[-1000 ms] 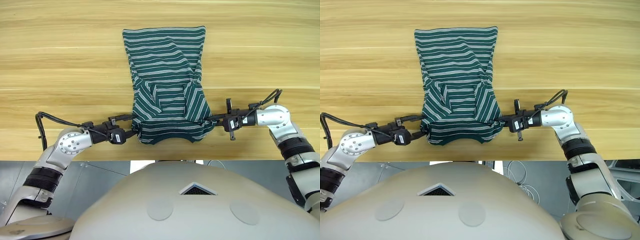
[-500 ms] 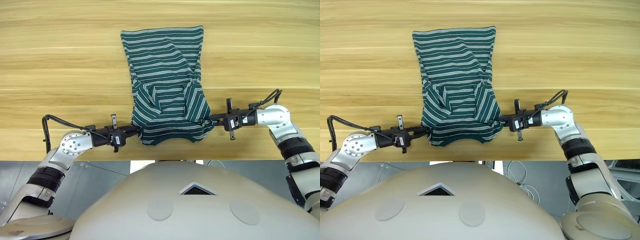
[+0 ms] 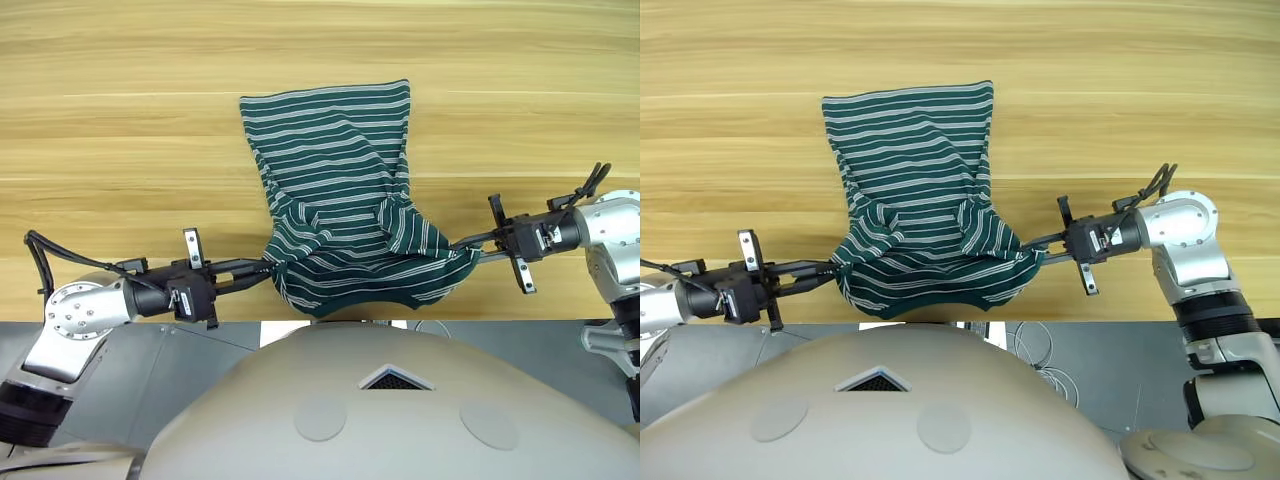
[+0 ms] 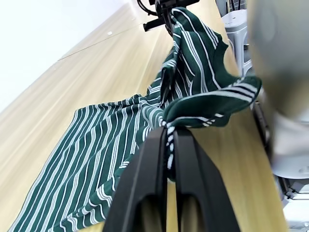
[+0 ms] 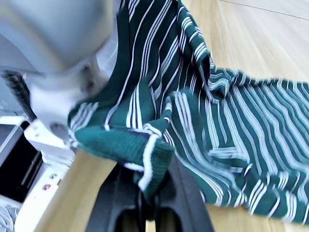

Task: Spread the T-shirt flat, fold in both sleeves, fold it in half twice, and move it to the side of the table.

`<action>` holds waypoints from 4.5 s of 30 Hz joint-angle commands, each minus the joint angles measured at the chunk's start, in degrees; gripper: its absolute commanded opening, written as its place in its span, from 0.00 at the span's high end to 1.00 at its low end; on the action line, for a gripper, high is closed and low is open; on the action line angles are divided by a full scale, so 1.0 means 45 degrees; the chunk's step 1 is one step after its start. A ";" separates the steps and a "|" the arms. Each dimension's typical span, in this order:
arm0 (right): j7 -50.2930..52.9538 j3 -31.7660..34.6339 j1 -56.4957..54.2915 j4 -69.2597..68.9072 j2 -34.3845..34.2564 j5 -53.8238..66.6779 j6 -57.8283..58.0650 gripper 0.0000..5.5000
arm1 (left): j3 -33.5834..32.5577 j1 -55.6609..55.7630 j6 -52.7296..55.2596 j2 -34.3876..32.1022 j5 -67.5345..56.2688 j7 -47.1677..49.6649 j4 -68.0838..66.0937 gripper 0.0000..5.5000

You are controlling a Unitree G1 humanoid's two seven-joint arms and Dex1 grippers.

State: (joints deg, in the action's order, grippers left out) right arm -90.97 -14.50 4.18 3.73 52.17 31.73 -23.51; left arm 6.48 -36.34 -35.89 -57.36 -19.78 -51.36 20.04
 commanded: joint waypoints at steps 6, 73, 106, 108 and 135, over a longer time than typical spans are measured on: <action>0.0123 -0.0211 -0.3853 0.2184 -0.1736 -0.1388 0.2528 1.00 | 0.0522 0.3830 0.2484 0.1890 0.1024 0.0055 -0.2537 1.00; 1.1885 0.5781 -1.2192 1.6363 -0.8314 -0.6654 0.5113 0.46 | -0.5980 1.4166 0.4629 0.9009 -0.0471 0.0197 -1.8786 0.76; 1.1167 -0.0417 -0.9407 1.4078 -1.3469 -0.9033 0.4194 0.46 | -0.4899 0.8051 0.3891 1.1118 -0.1986 0.2307 -0.6288 0.80; 1.0272 -0.0799 -0.9155 1.4407 -1.3598 -0.9190 0.4292 0.46 | -0.4854 0.8006 0.3825 1.1142 -0.1953 0.2312 -0.6295 0.80; 0.2313 0.0841 -0.8016 1.2064 -0.5143 -0.6002 -0.0557 0.46 | -0.3702 0.8520 0.3296 1.1286 -0.1406 0.2140 -0.6883 0.80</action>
State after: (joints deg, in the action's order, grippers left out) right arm -84.78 -11.27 -32.23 56.00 29.40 6.65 -27.11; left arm -10.46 1.45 -20.48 -6.20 -26.70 -41.79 -10.67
